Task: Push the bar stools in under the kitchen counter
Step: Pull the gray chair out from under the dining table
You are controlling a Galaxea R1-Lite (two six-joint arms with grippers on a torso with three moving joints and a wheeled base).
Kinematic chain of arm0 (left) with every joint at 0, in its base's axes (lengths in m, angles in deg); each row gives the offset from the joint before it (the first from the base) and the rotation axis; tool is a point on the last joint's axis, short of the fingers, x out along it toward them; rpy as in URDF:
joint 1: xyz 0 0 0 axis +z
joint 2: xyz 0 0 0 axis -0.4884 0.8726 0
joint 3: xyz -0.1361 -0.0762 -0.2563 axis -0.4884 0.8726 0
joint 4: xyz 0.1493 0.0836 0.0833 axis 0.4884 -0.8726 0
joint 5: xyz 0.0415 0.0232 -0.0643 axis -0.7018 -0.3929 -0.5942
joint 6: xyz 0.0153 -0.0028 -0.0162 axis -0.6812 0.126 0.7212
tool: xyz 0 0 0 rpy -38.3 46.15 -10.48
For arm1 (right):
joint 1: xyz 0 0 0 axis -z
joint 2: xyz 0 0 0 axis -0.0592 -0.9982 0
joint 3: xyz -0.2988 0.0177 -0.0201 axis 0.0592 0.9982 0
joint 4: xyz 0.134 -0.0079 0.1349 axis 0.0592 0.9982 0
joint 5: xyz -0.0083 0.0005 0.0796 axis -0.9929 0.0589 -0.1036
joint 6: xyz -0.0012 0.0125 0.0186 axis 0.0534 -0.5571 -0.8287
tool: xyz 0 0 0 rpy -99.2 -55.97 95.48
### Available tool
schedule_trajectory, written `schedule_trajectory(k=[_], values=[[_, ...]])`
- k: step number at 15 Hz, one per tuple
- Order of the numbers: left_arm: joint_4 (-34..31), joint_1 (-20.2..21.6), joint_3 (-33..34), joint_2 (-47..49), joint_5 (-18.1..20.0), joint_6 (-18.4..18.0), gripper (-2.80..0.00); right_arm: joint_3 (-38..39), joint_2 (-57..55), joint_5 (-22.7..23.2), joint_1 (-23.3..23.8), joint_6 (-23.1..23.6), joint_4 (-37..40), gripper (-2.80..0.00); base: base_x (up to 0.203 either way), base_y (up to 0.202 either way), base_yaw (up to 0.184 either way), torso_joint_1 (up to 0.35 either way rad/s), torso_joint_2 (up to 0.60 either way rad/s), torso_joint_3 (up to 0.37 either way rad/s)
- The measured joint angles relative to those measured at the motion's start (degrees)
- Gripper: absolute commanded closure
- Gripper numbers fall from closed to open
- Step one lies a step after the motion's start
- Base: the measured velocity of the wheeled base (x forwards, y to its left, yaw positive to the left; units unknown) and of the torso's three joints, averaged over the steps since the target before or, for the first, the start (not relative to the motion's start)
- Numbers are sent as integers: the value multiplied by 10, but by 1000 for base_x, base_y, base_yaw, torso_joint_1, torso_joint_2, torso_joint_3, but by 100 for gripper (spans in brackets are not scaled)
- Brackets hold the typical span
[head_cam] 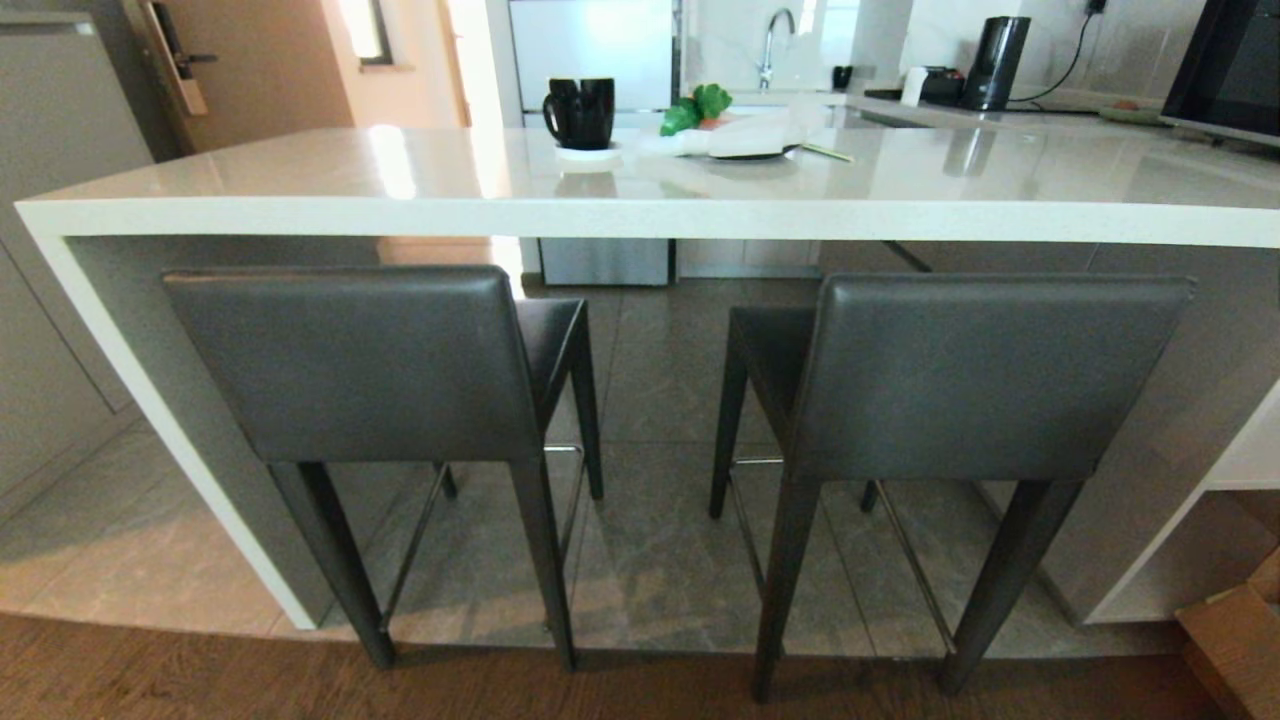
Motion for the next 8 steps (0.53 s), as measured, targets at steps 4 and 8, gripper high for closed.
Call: schedule_trajectory(k=[4,8], values=[[0,0,0,0,0,0,0,0,0,0,0,0,0,0,0,0,0,0,0,0],[0,0,0,0,0,0,0,0,0,0,0,0,0,0,0,0,0,0,0,0]])
